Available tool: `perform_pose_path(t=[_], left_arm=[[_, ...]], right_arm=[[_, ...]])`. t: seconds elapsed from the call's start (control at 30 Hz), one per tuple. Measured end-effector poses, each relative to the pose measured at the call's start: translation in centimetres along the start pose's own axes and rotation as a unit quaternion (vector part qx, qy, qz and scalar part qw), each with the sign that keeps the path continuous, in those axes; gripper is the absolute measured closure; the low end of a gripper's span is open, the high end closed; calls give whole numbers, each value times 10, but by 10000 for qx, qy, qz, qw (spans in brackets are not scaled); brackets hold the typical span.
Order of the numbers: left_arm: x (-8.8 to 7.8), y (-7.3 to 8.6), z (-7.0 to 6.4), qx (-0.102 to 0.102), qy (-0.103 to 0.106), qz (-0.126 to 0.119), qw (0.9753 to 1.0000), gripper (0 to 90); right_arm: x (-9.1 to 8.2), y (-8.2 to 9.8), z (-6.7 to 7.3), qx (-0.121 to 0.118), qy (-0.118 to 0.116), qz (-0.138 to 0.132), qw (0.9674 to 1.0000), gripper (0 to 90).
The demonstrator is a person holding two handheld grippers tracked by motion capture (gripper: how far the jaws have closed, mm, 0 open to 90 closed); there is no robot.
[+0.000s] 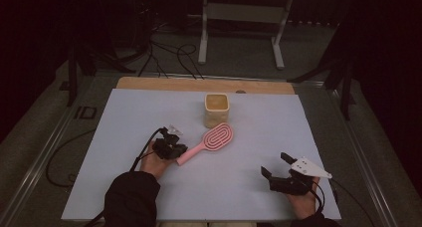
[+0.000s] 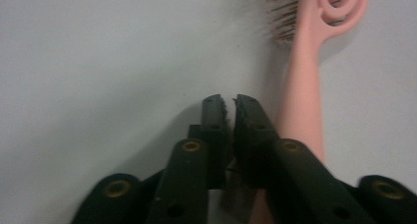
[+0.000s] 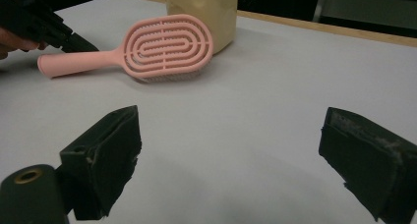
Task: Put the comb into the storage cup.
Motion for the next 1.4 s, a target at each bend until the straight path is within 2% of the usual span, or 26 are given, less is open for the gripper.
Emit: perform_pose_path(t=[0.07, 0.17, 0.33, 0.47, 0.6, 0.8, 0.9, 1.1, 1.27, 1.4], left_arm=[[-1, 0, 2, -26, -85, -37, 10000, 727], [-5, 0, 7, -102, -243, -110, 9996, 583], [-19, -1, 13, -285, -348, -507, 9977, 432], [-38, -2, 16, -370, -620, -991, 9924, 275], [-56, 0, 19, -399, -840, -1326, 9868, 217], [-81, 11, 25, -601, -961, -1758, 9779, 158], [-92, 20, 26, -604, -993, -1945, 9740, 126], [-111, 46, 27, -551, -972, -2192, 9693, 10], [-126, 71, 28, -621, -1025, -2477, 9614, 3], [-132, 89, 26, -582, -1107, -2561, 9585, 2]], right_arm=[[0, 0, 0, -1, -3, 4, 10000, 87], [0, 0, 0, -6, -1, 0, 10000, 87], [0, 0, 0, -13, 2, -6, 10000, 87], [0, 0, 1, -21, 0, -4, 10000, 87], [1, 0, 1, -24, -10, -6, 10000, 87], [0, 0, 1, -23, -17, -22, 10000, 87], [0, 0, 1, -25, -21, -32, 10000, 86], [0, -1, 2, -54, -27, -71, 10000, 86], [-2, -2, 3, -51, -42, -132, 9999, 86], [-4, -4, 3, -21, -101, -184, 9998, 87]])
Point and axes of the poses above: each handheld gripper's, and its own axes: x roughly forward along the jaws, y roughly out of its underside, z roughly to its left, the point moved 7 cm from there along x, roughly forward along the jaws, and after that the axes turned 12 degrees about z, right-handed, at the moved point
